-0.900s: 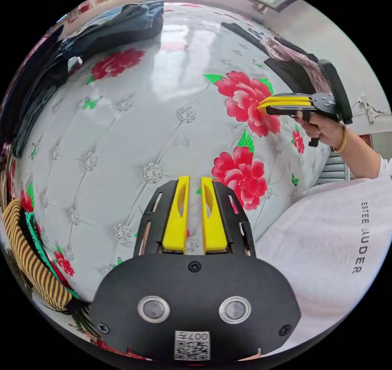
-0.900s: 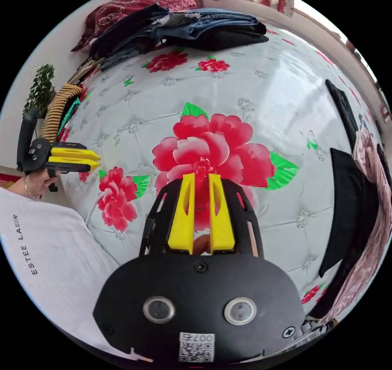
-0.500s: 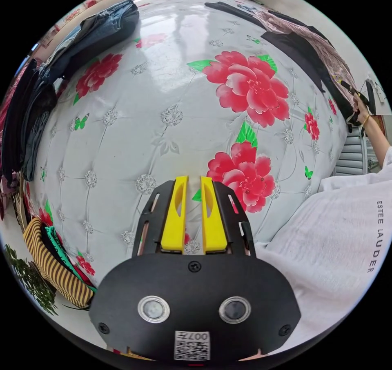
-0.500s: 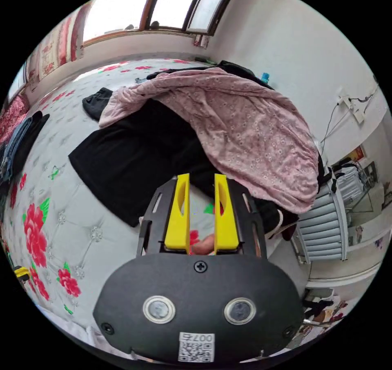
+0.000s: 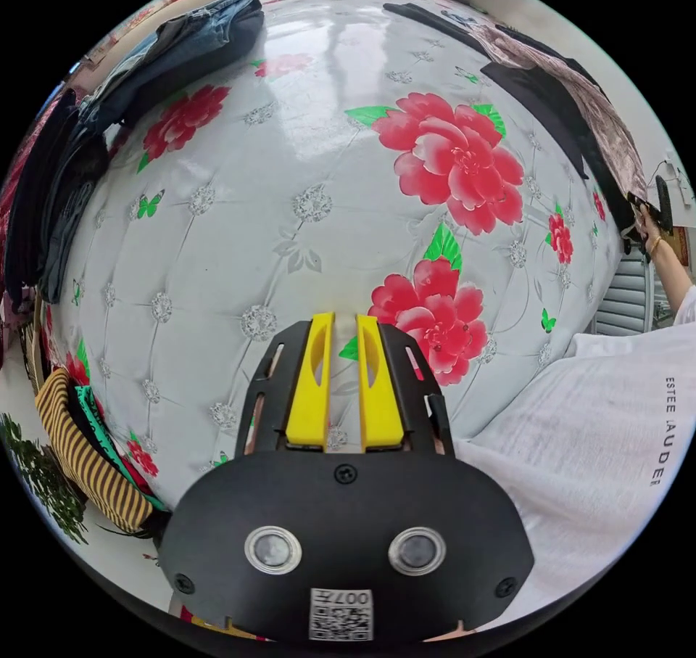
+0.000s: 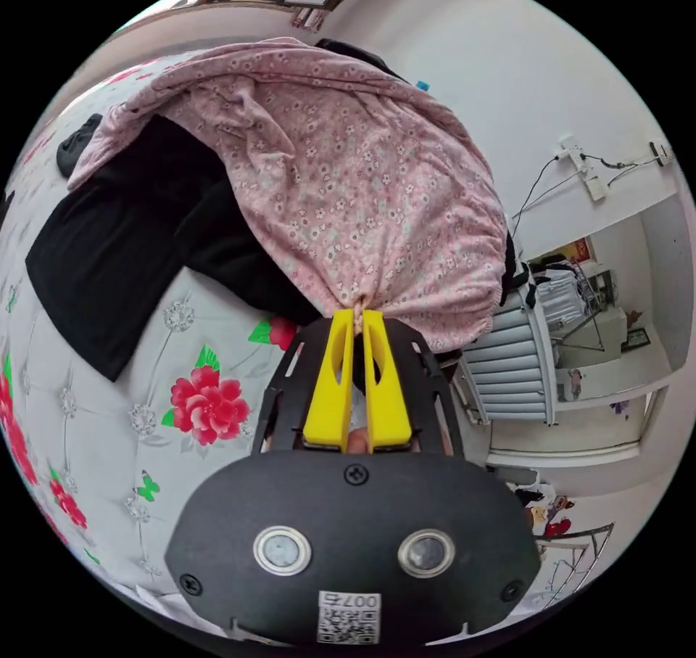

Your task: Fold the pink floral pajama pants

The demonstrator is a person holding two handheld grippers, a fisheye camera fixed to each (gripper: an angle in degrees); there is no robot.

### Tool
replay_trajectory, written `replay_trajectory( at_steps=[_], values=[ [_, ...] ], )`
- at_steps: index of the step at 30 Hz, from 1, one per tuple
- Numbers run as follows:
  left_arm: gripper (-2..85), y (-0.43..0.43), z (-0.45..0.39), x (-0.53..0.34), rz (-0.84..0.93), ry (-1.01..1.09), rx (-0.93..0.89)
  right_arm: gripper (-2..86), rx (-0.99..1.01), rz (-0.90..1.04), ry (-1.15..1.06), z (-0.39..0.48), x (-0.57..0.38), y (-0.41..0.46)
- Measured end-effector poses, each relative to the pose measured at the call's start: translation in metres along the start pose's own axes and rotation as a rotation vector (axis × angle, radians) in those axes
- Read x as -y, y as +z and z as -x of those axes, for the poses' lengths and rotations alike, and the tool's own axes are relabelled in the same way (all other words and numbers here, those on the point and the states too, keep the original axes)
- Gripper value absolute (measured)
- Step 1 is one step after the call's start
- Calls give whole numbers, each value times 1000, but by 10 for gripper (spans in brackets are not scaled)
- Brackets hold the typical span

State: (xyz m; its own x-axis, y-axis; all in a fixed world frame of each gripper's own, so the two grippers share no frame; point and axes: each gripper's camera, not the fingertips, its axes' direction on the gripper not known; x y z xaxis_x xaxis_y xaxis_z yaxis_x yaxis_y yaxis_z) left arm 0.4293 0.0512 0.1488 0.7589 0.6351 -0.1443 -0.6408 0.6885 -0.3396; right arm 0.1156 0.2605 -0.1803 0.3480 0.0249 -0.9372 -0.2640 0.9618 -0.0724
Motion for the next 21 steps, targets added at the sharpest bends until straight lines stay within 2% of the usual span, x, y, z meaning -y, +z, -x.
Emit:
replay_trajectory(
  at_steps=[4,7,9,10,12,14,16,18,21],
  values=[
    [57,-4,5,-18,-81,-24,5,0,135,-148,-78,19,-34,-59],
    [46,-6,11,-33,-146,-37,-1,-2,372,-202,-132,40,-49,-94],
    [6,-9,19,-43,-193,-56,-19,-2,578,-202,-236,80,-56,-121],
    [3,-13,26,-51,-239,-65,-79,-2,643,-214,-275,93,-59,-130],
    [4,-20,39,-65,-305,-112,-169,-3,928,-214,-474,157,-74,-171],
    [23,-29,60,-85,-371,-145,-275,-2,1106,-170,-647,218,-92,-207],
    [28,-35,79,-101,-394,-186,-305,-2,1227,-146,-829,275,-115,-247],
    [25,-44,100,-123,-433,-242,-301,-1,1429,-122,-1075,325,-146,-295],
    [15,-60,143,-170,-482,-371,-249,2,1468,-174,-1262,339,-163,-320]
  ],
)
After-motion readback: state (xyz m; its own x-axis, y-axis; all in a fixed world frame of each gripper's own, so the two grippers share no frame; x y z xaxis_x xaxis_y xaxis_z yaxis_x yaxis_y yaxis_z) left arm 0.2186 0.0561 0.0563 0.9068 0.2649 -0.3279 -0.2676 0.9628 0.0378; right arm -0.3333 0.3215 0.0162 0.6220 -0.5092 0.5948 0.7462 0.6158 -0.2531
